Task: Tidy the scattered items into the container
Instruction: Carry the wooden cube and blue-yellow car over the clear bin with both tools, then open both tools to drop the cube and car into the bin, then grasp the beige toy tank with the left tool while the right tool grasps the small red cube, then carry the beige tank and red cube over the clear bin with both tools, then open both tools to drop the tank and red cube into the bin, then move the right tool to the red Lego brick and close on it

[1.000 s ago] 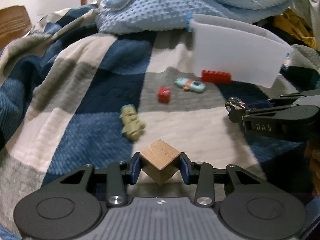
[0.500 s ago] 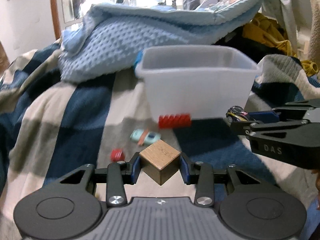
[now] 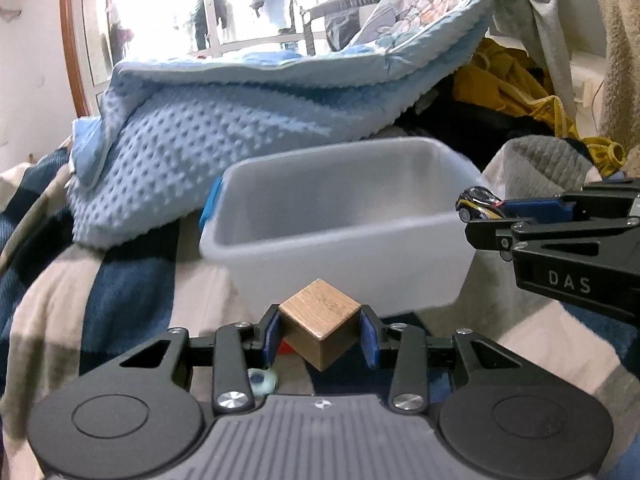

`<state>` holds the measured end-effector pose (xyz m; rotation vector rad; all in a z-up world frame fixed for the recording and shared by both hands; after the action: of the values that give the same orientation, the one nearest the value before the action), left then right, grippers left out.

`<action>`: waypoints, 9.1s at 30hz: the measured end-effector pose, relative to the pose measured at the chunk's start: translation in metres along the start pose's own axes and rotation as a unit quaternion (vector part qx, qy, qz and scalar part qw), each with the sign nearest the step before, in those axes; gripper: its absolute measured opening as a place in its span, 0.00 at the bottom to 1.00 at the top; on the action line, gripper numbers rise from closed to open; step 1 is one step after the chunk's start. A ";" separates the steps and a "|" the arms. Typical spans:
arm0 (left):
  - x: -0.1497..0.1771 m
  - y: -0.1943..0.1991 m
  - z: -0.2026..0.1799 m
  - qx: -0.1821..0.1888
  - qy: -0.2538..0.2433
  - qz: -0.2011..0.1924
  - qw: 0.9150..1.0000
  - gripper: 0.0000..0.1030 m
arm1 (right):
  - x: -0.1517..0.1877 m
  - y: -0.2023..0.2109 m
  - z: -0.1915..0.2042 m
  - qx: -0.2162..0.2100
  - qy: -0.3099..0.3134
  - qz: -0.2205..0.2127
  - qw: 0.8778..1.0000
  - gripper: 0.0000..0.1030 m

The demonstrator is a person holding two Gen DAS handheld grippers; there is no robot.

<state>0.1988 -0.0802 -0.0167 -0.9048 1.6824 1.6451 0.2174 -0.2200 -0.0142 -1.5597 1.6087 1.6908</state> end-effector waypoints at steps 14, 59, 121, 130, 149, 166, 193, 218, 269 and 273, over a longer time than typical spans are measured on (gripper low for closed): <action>-0.072 -0.052 -0.024 0.007 -0.013 -0.031 0.999 0.42 | -0.044 -0.040 -0.040 0.004 -0.020 -0.016 1.000 0.32; 0.025 -0.001 0.077 -0.056 0.069 0.018 0.996 0.74 | -0.009 -0.022 0.009 -0.058 0.012 -0.006 0.998 0.80; 0.110 0.000 0.102 -0.073 0.096 0.098 0.988 0.36 | 0.048 -0.065 0.140 -0.111 0.083 0.105 0.985 0.27; 0.079 0.018 0.050 -0.036 0.052 0.071 0.996 0.36 | 0.047 -0.031 0.092 -0.069 0.042 0.097 0.992 0.27; -0.010 0.010 0.003 -0.016 0.012 0.008 1.000 0.36 | -0.004 -0.007 0.018 0.001 0.026 0.024 0.999 0.27; -0.099 -0.063 0.003 -0.039 0.004 -0.033 0.999 0.36 | -0.063 -0.077 -0.022 0.014 0.018 -0.004 1.000 0.27; -0.090 -0.110 0.024 -0.075 0.010 0.000 0.997 0.63 | -0.048 -0.123 -0.022 0.004 0.008 0.044 0.999 0.56; 0.052 -0.060 0.096 -0.087 0.073 0.080 0.990 0.71 | 0.009 -0.054 0.078 -0.096 0.128 -0.022 0.987 0.74; 0.023 -0.109 0.124 -0.131 0.076 0.072 0.986 0.71 | 0.026 -0.149 0.110 -0.227 0.144 0.022 0.963 0.46; 0.034 -0.106 0.133 -0.133 0.077 0.086 0.984 0.71 | 0.025 -0.158 0.111 -0.214 0.145 0.031 0.965 0.45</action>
<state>0.2608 0.0510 -0.1112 -1.0617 1.7096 1.9958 0.2860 -0.0876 -0.1391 -2.0648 1.4991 2.0226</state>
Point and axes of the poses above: each gripper's, at about its wrist camera, not at the fingertips, and y roughly against the way its jaws point, z to its left, x to its underside, the point moved 2 cm from there along -y, roughly the way its jaws point, and after that the axes turned 11 degrees about y, right-handed, at the moved point
